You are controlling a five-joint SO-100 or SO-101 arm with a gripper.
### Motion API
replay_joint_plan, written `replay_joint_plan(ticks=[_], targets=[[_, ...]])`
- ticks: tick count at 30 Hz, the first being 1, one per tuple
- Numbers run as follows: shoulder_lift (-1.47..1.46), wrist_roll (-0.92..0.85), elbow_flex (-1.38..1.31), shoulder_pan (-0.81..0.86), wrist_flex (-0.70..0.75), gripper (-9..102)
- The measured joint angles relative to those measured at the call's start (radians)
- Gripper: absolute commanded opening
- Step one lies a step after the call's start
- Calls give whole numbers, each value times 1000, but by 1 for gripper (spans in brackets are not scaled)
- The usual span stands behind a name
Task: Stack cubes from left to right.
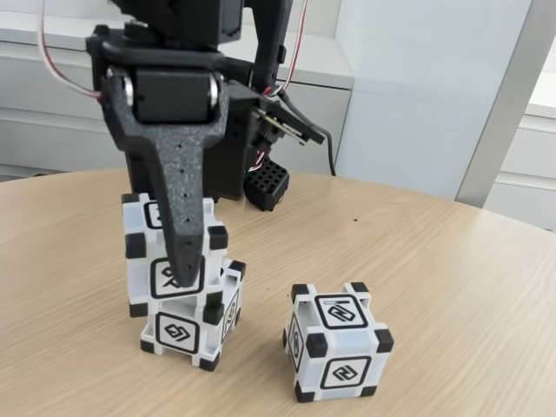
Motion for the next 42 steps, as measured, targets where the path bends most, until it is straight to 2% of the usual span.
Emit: replay_joint_plan(ticks=[3, 12, 42], targets=[[0, -9, 0, 0, 31, 34], [14, -63, -3, -48, 242, 34], [17, -14, -127, -58, 259, 34]])
